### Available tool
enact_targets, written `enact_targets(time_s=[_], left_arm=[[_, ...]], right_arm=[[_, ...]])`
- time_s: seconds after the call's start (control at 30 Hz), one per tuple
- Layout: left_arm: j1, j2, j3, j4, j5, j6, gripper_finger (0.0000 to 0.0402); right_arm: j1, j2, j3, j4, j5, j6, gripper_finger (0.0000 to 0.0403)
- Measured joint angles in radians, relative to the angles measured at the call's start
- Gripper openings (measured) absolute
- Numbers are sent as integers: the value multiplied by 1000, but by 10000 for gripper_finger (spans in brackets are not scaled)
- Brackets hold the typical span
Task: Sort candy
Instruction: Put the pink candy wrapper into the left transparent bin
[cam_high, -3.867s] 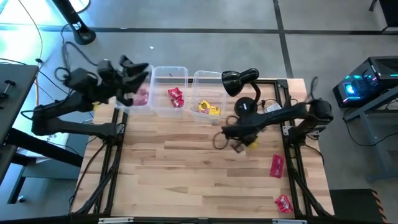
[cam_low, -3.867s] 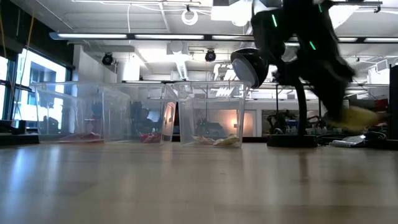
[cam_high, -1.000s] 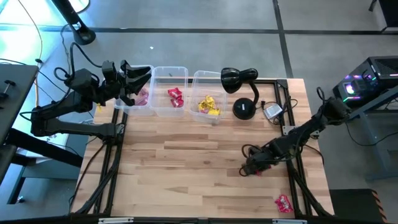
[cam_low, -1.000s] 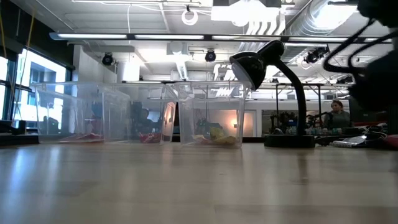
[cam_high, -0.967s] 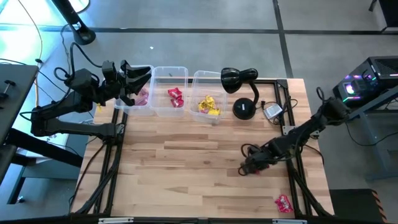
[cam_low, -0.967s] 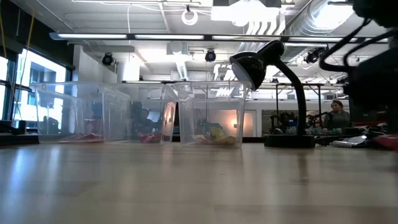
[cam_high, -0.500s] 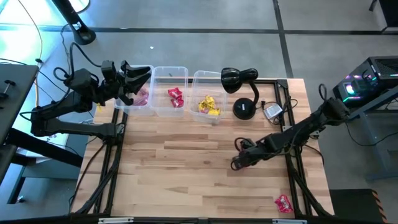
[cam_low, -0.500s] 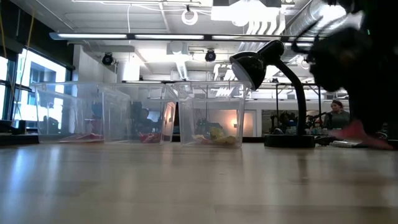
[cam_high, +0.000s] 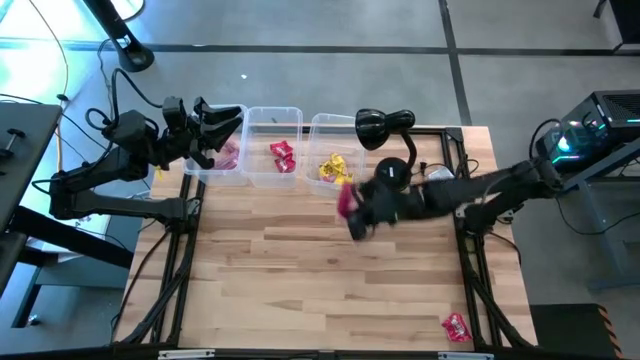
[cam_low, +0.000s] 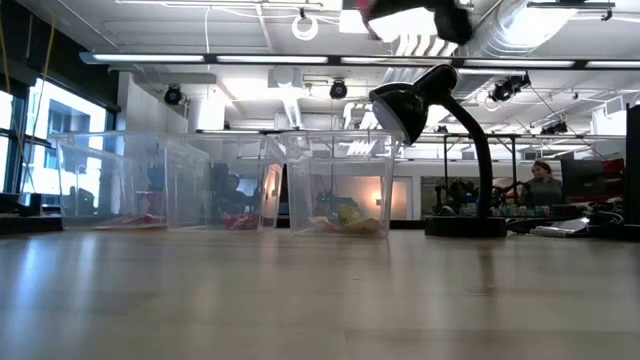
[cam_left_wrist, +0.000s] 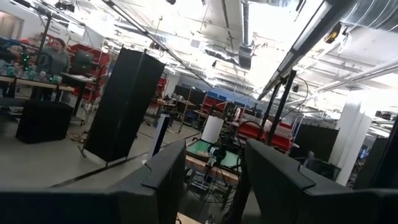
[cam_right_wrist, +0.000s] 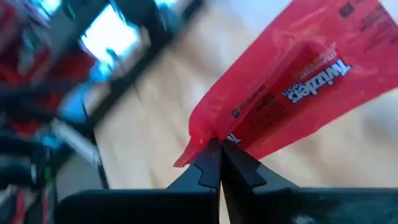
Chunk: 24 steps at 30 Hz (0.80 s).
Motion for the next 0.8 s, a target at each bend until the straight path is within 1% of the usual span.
enact_targets(time_s=[0.07, 0.13, 0.23, 0.37, 0.47, 0.57, 0.8], left_arm=[[0, 4, 0, 9, 0, -9, 161], [0, 13, 0, 23, 0, -27, 161], [-1, 17, -1, 48, 29, -59, 161], [-1, 17, -1, 84, 90, -78, 161], [-1, 17, -1, 123, 118, -79, 161], [-1, 17, -1, 185, 142, -96, 161], [-1, 16, 0, 424, 236, -180, 161]], right_arm=[[-84, 6, 14, 114, 0, -100, 0], [-169, 28, 24, 242, -34, -179, 0], [-270, 93, 54, 373, -123, -250, 0], [-343, 226, 149, 471, -253, -306, 0], [-376, 359, 291, 487, -339, -344, 0], [-395, 501, 466, 485, -376, -375, 0], [-443, 834, 920, 487, -493, -378, 0]])
